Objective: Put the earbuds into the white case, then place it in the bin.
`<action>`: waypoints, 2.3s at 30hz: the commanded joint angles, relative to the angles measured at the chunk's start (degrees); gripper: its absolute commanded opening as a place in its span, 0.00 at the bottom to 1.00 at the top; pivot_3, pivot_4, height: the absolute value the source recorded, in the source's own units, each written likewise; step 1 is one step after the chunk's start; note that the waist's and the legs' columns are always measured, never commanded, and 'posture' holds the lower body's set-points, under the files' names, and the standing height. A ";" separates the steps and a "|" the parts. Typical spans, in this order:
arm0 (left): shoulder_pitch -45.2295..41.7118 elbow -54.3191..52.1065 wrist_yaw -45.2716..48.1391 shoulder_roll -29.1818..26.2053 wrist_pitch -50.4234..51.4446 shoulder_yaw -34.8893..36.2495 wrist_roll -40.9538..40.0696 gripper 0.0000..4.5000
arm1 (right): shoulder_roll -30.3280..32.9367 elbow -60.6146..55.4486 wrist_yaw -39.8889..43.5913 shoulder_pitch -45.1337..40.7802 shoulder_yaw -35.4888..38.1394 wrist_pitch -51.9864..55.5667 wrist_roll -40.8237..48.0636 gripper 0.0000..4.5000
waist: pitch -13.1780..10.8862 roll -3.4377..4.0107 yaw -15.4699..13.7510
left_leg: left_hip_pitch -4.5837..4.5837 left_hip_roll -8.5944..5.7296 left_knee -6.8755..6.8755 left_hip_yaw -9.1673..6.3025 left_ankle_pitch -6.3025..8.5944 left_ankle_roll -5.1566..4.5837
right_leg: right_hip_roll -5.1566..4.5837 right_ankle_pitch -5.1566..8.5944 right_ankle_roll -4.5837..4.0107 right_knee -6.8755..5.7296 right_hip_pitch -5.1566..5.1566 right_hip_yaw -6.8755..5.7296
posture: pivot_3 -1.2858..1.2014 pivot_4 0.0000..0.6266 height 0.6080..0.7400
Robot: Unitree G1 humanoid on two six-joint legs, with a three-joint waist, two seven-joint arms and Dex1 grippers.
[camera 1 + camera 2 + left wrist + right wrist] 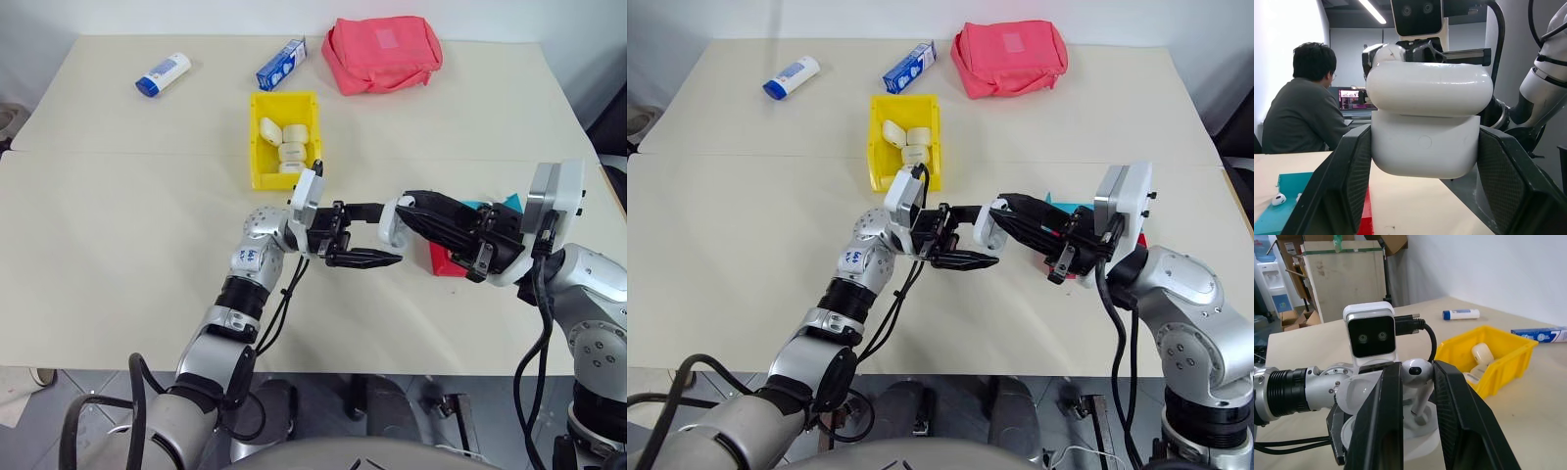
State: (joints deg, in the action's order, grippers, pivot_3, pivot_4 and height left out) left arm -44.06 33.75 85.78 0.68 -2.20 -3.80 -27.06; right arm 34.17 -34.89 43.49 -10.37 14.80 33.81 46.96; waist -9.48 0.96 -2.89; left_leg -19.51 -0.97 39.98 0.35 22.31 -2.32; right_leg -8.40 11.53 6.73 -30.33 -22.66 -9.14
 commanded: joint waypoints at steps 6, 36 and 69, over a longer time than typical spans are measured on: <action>-0.06 -6.50 -0.98 -1.12 1.82 -1.57 0.45 0.62 | 0.28 3.56 3.17 -0.01 -2.74 -4.74 -2.59 0.11 | 0.00 0.00 0.02 | 0.00 0.00 -0.01 0.01 0.00 0.00 | 0.00 0.00 0.00 0.00 -0.02 0.01 | 0.52 0.24 1.00; -1.24 -7.68 -0.01 -2.95 -0.13 -1.10 -0.27 0.62 | -2.06 11.77 11.57 3.55 -8.65 -16.84 -6.49 0.11 | 0.00 0.00 0.06 | 0.01 0.01 -0.02 0.03 -0.01 0.01 | 0.01 0.00 0.00 -0.01 -0.02 0.00 | 0.52 0.24 1.00; -0.66 -7.71 -0.92 -4.57 0.07 0.58 -1.68 0.62 | 3.44 14.60 18.21 4.39 -6.98 -17.75 -5.63 0.11 | 0.00 0.00 -0.01 | 0.01 0.02 -0.02 0.03 0.00 0.02 | -0.02 0.00 0.00 0.01 -0.03 0.00 | 0.52 0.24 1.00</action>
State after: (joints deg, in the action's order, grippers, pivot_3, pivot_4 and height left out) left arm -42.82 29.33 85.49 -4.08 -1.19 -7.30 -24.65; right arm 36.05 -21.43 59.83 -7.97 8.81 14.39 42.41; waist -9.49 0.96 -2.90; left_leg -19.51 -0.95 39.96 0.37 22.32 -2.30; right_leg -8.41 11.53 6.73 -30.31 -22.69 -9.14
